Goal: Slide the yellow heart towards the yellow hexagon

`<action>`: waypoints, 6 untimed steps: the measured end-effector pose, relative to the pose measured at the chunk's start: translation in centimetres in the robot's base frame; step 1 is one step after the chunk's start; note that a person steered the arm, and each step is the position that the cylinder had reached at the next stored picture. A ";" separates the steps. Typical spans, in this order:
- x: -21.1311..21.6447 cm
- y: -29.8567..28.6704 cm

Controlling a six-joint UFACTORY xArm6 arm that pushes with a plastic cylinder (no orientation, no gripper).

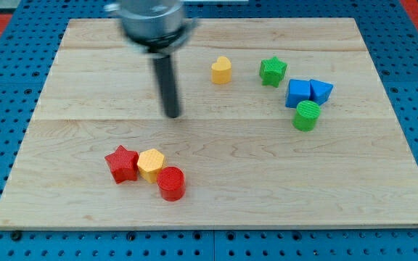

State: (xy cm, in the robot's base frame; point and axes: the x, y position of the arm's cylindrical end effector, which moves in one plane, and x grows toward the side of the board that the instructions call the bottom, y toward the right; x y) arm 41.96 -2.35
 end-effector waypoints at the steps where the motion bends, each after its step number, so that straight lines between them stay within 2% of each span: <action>1: -3.6 6.4; 2: -7.2 4.2; 3: -6.8 -4.5; 5: -8.1 -2.2; 6: -16.0 -4.7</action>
State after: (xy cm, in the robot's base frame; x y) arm 25.94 -7.10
